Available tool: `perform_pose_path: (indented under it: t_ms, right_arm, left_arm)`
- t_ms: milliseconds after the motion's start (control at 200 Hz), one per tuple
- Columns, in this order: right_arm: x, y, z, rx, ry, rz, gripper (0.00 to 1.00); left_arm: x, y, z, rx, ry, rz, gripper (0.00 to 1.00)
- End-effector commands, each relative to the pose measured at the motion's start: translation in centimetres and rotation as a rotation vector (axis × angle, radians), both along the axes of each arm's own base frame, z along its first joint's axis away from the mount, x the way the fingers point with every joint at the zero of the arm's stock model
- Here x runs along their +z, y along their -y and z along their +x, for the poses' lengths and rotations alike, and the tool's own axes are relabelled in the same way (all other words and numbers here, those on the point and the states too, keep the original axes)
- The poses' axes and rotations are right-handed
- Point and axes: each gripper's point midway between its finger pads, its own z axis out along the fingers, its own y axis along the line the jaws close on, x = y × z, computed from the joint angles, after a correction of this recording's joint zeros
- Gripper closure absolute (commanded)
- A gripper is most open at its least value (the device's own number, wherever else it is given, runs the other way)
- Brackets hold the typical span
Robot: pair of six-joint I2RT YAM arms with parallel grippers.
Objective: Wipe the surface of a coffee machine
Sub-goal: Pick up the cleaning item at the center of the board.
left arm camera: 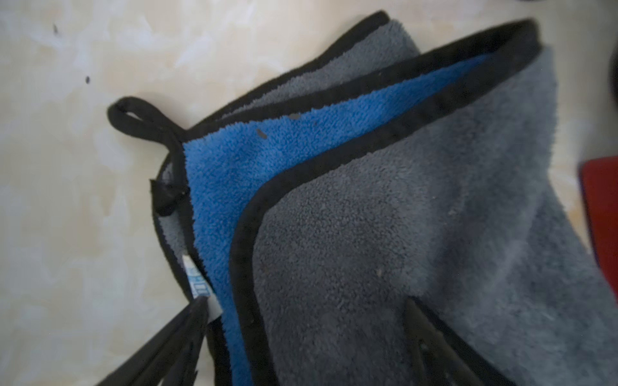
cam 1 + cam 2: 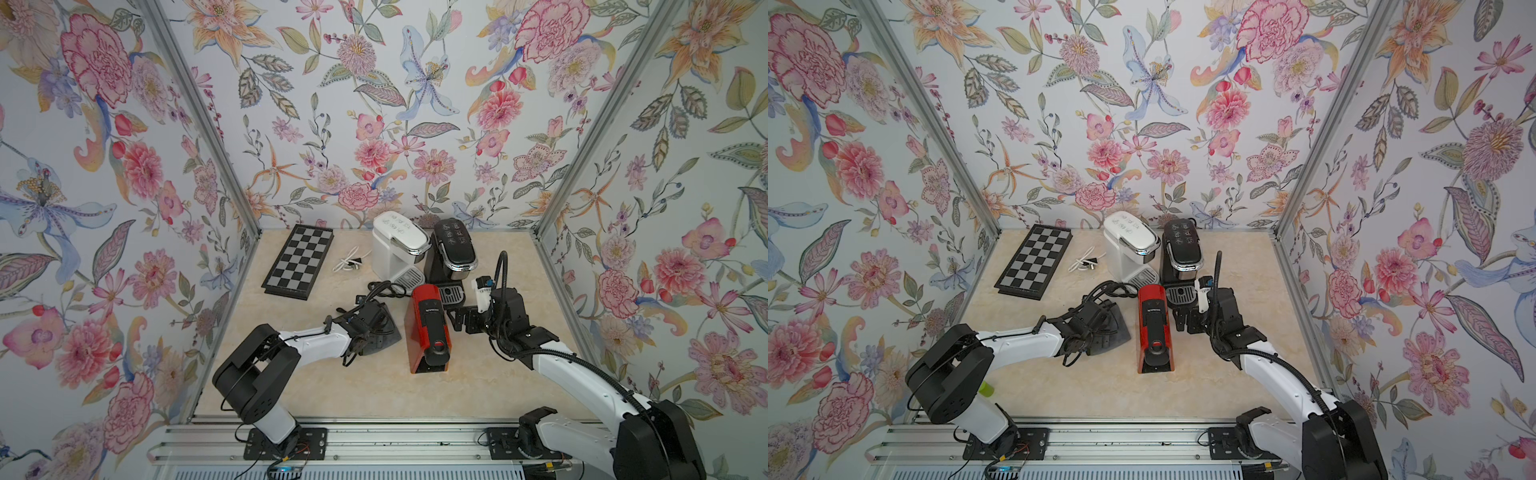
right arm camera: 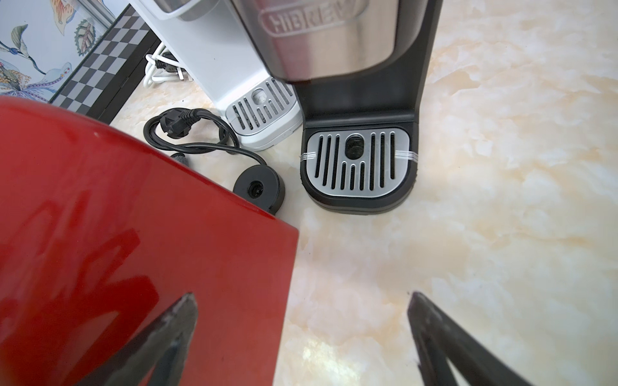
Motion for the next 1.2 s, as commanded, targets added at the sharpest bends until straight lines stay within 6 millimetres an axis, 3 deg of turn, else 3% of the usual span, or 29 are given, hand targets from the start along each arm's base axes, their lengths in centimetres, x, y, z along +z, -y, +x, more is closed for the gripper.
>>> perform_pose_path:
  t_ms: [0, 70, 225, 310, 390, 420, 515, 590, 645, 841, 1196]
  right_arm:
    - [0.6, 0.1, 0.1, 0.002, 0.017, -0.022, 0.00]
    - [0.7, 0.0, 0.2, 0.004, 0.016, -0.020, 0.00]
    - [1.2, -0.2, 0.4, 0.006, 0.026, -0.011, 0.00]
    - [1.5, -0.3, 0.5, 0.005, 0.031, -0.006, 0.00]
    - [1.7, -0.3, 0.5, 0.006, 0.032, -0.001, 0.00]
    - [1.8, -0.4, 0.5, 0.007, 0.034, 0.001, 0.00]
    - [2.1, -0.5, 0.5, 0.010, 0.035, 0.010, 0.00]
    - [2.6, -0.7, 0.5, 0.016, 0.042, 0.017, 0.00]
    - [3.2, -0.8, 0.5, 0.018, 0.052, 0.023, 0.00]
    - [4.9, -2.0, 0.3, 0.064, 0.071, 0.046, 0.00]
    - [9.6, -7.6, -1.7, 0.259, 0.129, 0.138, 0.00]
  left_arm:
    - [-2.0, -0.2, -1.0, 0.028, -0.054, -0.064, 0.13]
    - [-2.3, -0.4, -1.2, 0.030, -0.055, -0.070, 0.19]
    - [-2.1, -0.5, -1.1, 0.032, -0.034, -0.110, 0.56]
    - [-1.5, -0.3, -0.9, 0.029, -0.012, -0.133, 0.59]
    - [-1.3, -0.5, -0.8, 0.026, -0.004, -0.133, 0.69]
    - [-0.1, -0.3, -0.5, 0.022, 0.029, -0.157, 0.72]
    - [0.7, -0.3, -0.2, 0.014, 0.054, -0.168, 0.85]
    - [1.8, -0.1, 0.1, 0.007, 0.089, -0.186, 0.88]
    - [3.0, 0.2, 0.6, -0.001, 0.125, -0.211, 0.94]
    - [9.4, 0.9, 1.7, -0.028, 0.299, -0.311, 0.98]
    - [21.5, 1.1, 0.9, -0.112, 0.593, -0.504, 1.00]
